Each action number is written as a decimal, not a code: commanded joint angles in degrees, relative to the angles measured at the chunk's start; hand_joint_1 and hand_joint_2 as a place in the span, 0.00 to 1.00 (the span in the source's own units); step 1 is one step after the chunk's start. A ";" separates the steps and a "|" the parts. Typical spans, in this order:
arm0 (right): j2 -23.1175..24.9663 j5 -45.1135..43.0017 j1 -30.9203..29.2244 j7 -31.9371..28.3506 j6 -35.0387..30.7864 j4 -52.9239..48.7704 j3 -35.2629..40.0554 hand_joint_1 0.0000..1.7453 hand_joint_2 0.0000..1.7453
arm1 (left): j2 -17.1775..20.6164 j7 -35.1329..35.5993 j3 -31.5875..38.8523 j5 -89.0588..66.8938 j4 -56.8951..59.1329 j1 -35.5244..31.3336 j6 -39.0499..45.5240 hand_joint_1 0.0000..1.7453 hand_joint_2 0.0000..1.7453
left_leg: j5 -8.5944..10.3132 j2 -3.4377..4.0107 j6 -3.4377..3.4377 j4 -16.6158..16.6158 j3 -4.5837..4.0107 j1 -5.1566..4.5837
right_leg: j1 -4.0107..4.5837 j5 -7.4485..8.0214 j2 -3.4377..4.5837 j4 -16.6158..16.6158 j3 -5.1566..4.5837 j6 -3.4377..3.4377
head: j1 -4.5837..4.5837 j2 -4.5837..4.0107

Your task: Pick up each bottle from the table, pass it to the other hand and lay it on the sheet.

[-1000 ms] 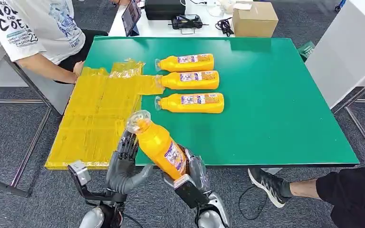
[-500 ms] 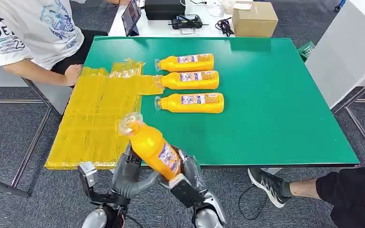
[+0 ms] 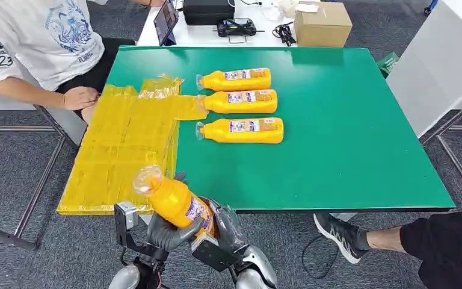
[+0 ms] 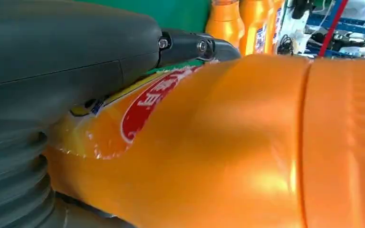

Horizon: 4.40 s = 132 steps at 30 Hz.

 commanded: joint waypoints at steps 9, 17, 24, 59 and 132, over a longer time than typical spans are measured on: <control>-1.37 3.55 -2.38 2.30 1.81 9.77 5.48 1.00 1.00 | -1.11 0.06 5.47 15.06 -1.31 -0.41 -6.20 0.00 1.00 | -0.18 0.02 -0.10 -0.05 0.47 0.10 | 0.11 -0.17 0.00 -0.09 0.48 -0.15 | 0.00 0.00; -1.13 3.29 -2.02 2.70 2.69 10.71 5.69 1.00 1.00 | -0.24 0.22 3.93 17.98 -0.46 -0.41 -9.93 0.00 1.00 | -0.13 -0.06 -0.09 -0.04 0.39 0.09 | 0.09 -0.15 -0.07 -0.08 0.42 -0.13 | -0.02 0.00; -0.59 2.73 -2.38 2.78 3.38 8.32 4.91 1.00 1.00 | 1.54 -4.18 -0.52 10.25 -0.81 -0.56 -11.84 1.00 1.00 | -0.12 -0.05 -0.09 -0.04 0.34 0.07 | 0.07 -0.15 -0.06 -0.05 0.32 -0.13 | 0.00 0.00; -1.54 -7.90 4.84 1.60 -0.22 -23.53 -9.70 0.00 0.00 | -0.64 -2.06 18.48 1.40 -6.06 -7.16 4.61 1.00 1.00 | -0.05 -0.04 -0.07 -0.01 0.18 0.05 | 0.05 -0.08 -0.02 -0.01 0.17 -0.10 | -0.04 0.00; -1.24 -23.82 -2.46 -4.26 10.36 -23.34 8.32 0.00 0.00 | 18.80 -1.91 -11.11 -66.38 53.68 -49.22 12.86 1.00 1.00 | 0.01 0.20 -0.13 -0.07 0.42 0.10 | 0.07 -0.01 0.26 -0.01 0.37 -0.13 | 0.00 0.00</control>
